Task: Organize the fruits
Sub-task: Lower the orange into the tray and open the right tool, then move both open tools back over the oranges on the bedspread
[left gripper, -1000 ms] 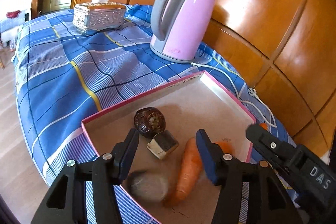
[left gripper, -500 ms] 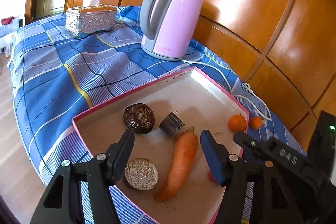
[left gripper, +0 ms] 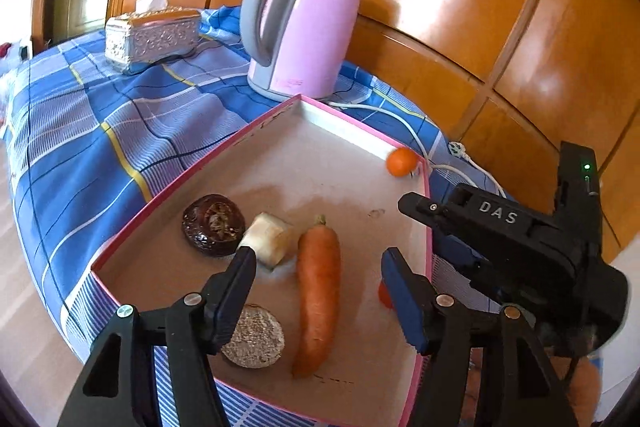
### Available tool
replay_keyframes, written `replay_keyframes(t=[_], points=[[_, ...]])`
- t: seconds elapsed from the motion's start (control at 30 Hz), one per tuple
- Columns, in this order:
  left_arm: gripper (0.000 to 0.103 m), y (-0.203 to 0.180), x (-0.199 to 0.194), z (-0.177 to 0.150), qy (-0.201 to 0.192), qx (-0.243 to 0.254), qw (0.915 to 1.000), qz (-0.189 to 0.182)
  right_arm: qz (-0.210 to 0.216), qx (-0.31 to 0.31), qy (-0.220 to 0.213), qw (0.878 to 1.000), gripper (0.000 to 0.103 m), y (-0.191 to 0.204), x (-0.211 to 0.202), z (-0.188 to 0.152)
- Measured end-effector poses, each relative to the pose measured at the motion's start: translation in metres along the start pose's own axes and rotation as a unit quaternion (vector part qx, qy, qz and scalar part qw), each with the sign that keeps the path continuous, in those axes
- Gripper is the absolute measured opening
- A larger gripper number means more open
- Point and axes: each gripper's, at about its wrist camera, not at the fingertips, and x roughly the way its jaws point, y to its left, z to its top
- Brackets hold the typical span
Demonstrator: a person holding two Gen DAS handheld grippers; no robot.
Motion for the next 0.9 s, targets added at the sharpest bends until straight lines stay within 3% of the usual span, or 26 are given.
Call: replay_keyframes(t=[0.2,0.53,0.6,0.9], points=[[0.065,-0.017,-0.002,-0.008,-0.01,0.044,0.999,-0.001,-0.022,-0.012,-0.025,0.999,0.05,-0.009,-0.032,-0.008],[0.062,-0.058,-0.001,-0.03,-0.015,0.149,0.9885,-0.019,-0.11,-0.032,-0.048,0.992,0.05,-0.049,-0.086,-0.023],[0.056,-0.066,-0.001,-0.035,-0.015,0.169,0.9851,-0.026,-0.122,-0.027,-0.055,0.991,0.05,-0.061,-0.097,-0.027],[0.051,-0.087,-0.004,-0.049,-0.02,0.222,0.973,-0.059,-0.18,0.034,-0.099,0.978,0.05,-0.107,-0.128,-0.038]])
